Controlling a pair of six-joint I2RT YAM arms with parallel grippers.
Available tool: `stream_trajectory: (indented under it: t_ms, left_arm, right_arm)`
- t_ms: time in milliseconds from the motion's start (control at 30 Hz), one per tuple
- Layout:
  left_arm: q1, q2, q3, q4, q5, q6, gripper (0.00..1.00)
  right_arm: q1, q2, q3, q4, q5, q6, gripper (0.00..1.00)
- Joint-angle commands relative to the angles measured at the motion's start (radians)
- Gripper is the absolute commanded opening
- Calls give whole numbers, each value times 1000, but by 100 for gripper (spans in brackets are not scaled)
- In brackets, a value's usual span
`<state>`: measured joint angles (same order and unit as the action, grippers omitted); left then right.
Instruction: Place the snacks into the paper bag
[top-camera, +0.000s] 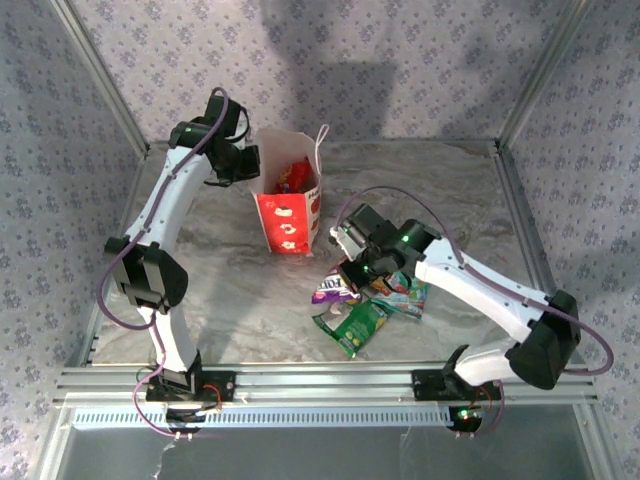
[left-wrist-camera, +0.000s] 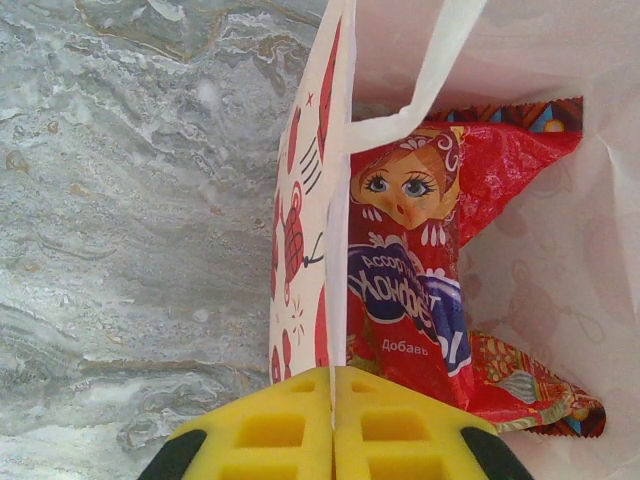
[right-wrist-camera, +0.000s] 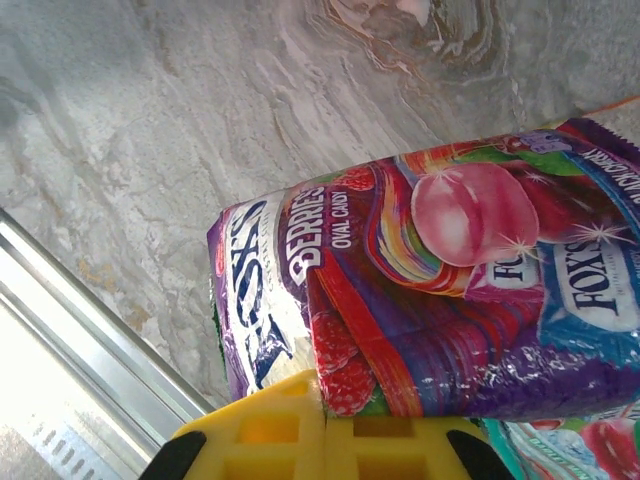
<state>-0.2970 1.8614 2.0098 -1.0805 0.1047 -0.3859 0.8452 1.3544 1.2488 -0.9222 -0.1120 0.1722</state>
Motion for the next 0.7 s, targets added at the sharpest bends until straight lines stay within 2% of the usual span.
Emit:
stream_trajectory:
  t_ms: [0,200,433,667]
  left_arm:
    - [-4,4,38,-35,10,4,7]
    - [-7,6,38,-33,16,3,7]
    - [-10,7,43,-31,26,5,7]
    - [-12,7,40,-27,32,7,7]
  right_arm:
    - [8,-45,59,-43,-11,-62,0]
    - [10,-84,109,-63,-51,-97,0]
    - [7,-133,172,-37,-215,-173,0]
    - [-7,-141,246,-22,-280,-206,0]
